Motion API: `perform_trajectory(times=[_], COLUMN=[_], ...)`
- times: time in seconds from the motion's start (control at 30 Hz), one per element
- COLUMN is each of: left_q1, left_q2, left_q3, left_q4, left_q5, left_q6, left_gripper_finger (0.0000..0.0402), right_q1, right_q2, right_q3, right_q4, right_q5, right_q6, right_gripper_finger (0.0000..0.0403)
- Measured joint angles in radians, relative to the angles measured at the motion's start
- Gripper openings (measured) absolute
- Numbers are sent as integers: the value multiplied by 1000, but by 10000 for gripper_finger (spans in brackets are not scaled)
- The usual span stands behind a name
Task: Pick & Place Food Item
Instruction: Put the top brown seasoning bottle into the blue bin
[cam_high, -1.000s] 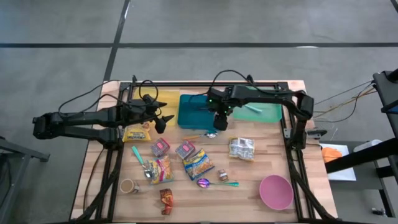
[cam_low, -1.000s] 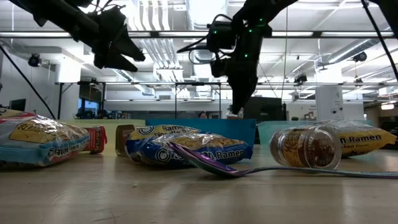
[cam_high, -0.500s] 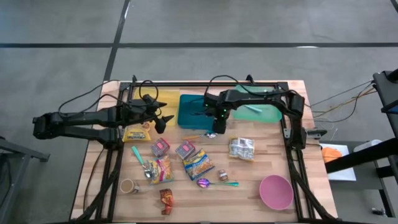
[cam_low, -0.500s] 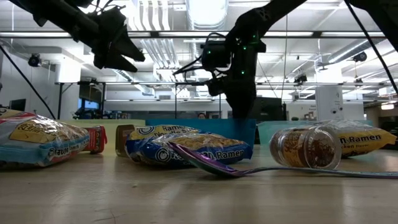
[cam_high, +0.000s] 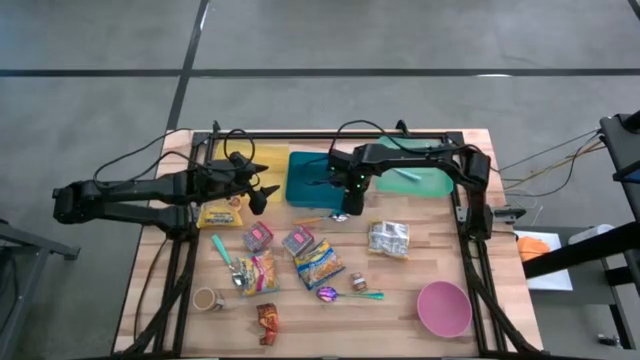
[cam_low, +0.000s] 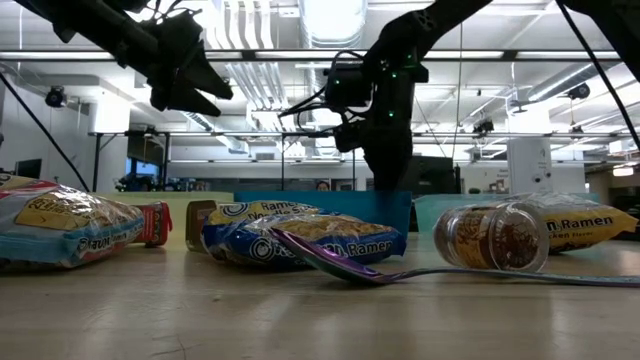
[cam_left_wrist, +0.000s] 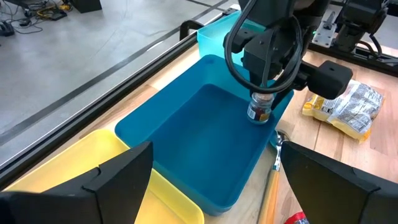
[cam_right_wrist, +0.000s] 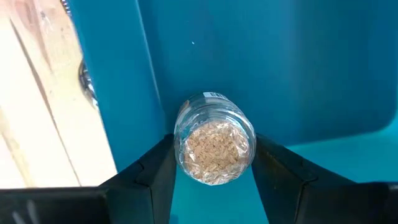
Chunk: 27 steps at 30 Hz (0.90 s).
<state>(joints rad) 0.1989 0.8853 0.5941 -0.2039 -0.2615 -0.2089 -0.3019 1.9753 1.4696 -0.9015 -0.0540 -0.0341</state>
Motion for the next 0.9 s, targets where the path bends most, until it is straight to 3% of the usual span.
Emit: perform_trajectory(times=[0.23, 0.57, 0.9], left_q1=[0, 0, 0], left_q2=[0, 0, 0], left_q3=[0, 0, 0], left_q4=[0, 0, 0], left_q5=[0, 0, 0], left_q6=[0, -1, -1], left_gripper_finger=[358, 358, 358], right_q1=[1, 0, 0], right_q2=[4, 5, 1], right_q3=[-2, -3, -3], right_q4=[-8, -9, -11], right_q5=[-16, -34, -33], right_q6=[-3, 5, 19], right_gripper_finger=[175, 297, 364])
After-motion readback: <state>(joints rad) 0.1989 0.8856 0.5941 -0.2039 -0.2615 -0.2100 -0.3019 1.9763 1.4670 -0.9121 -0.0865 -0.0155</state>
